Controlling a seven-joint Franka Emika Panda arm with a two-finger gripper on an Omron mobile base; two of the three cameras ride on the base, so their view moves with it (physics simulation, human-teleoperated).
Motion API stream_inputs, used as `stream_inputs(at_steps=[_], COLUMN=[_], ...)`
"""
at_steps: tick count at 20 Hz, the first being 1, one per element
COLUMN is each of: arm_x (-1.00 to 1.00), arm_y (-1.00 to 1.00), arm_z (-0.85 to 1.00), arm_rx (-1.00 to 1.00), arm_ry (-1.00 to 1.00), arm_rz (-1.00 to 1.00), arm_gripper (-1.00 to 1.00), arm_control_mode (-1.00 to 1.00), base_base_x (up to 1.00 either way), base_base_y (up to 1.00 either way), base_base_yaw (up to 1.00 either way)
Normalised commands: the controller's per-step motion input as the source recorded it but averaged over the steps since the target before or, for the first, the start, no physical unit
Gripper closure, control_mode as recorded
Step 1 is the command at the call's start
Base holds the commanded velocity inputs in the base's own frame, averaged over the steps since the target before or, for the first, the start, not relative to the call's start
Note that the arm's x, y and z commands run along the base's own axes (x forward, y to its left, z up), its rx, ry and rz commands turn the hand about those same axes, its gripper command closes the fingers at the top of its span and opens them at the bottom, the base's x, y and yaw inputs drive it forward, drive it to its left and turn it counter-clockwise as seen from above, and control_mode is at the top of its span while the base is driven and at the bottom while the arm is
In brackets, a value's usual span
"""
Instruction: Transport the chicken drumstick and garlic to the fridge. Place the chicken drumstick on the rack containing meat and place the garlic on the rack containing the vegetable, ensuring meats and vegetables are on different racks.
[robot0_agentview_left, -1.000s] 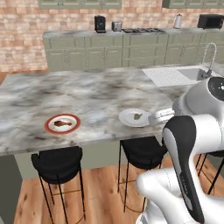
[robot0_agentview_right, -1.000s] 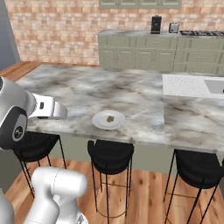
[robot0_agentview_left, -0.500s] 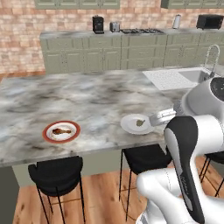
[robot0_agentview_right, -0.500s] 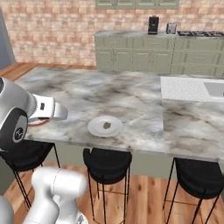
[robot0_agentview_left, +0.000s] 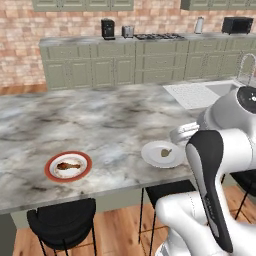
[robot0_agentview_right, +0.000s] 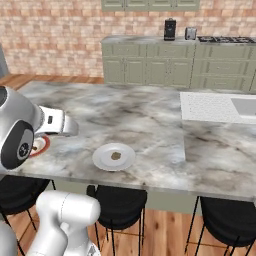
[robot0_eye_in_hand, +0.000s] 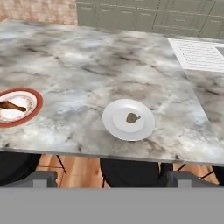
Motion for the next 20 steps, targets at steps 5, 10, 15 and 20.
stream_inputs(at_steps=[5, 10, 15, 20], arm_x=[0.52, 0.24, 0.2, 0.09], arm_y=[-0.02, -0.02, -0.01, -0.04], arm_z=[0.0, -0.03, -0.11, -0.13], arm_rx=[0.01, 0.04, 0.02, 0.05], arm_ry=[0.06, 0.18, 0.13, 0.12], arm_rz=[-0.06, -0.02, -0.04, -0.02], arm_gripper=[-1.0, -1.0, -1.0, -1.0], arm_control_mode=[-1.0, -1.0, -1.0, -1.0], base_base_x=[0.0, 0.0, 0.0, 0.0], base_base_y=[0.0, 0.0, 0.0, 0.0], base_base_yaw=[0.0, 0.0, 0.0, 0.0])
